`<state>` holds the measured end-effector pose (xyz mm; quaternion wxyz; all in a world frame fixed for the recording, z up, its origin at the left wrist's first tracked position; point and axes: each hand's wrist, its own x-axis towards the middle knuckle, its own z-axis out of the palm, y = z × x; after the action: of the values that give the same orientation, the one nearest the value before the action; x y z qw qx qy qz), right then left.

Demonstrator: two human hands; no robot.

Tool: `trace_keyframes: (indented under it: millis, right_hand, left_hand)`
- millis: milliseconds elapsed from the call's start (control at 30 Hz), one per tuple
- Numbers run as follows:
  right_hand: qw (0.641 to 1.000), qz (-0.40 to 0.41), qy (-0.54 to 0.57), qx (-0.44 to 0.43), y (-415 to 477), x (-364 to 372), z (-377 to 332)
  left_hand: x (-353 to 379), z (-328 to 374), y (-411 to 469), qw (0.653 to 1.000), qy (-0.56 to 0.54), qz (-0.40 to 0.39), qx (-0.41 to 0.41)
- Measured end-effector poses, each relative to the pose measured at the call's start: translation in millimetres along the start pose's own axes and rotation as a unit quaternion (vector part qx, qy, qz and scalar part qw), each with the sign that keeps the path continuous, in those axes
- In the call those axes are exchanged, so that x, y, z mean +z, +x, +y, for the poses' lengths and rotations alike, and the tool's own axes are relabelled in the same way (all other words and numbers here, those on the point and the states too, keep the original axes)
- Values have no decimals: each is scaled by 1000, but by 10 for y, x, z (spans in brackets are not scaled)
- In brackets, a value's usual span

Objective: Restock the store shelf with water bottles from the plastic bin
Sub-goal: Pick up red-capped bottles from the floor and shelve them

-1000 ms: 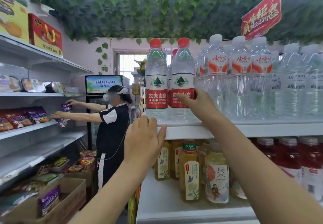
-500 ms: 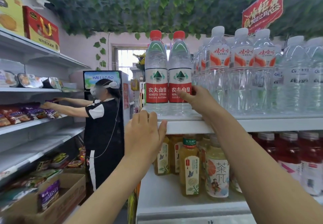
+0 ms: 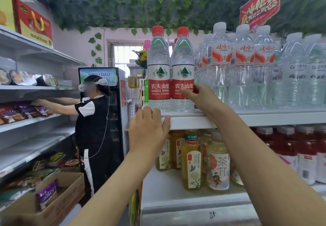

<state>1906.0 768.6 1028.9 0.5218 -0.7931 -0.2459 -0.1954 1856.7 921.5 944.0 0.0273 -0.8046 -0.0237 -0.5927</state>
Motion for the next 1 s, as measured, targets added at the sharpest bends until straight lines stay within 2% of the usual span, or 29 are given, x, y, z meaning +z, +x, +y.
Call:
trace_keyframes:
  millis: [233, 367, 467, 667, 833, 1000]
  right_hand:
    - [1000, 11, -18, -1, -35, 14, -18]
    - [998, 17, -61, -1, -89, 21, -42]
    - [992, 10, -122, -10, -188, -3, -19]
    - [981, -21, -183, -60, -618, -310, 1]
    - [957, -66, -269, -89, -968, -836, 44]
    - [940, -96, -320, -68, -1322, -1369, 40]
  left_hand:
    - [-68, 12, -7, 999, -1, -41, -8]
    - [-198, 62, 19, 990, 13, -139, -23]
    - [-298, 95, 51, 985, 24, -168, -27]
    - [-591, 223, 112, 952, 11, -284, -112]
    - [-976, 529, 15, 944, 15, -281, -172]
    - [-1393, 982, -134, 950, -11, -284, -130]
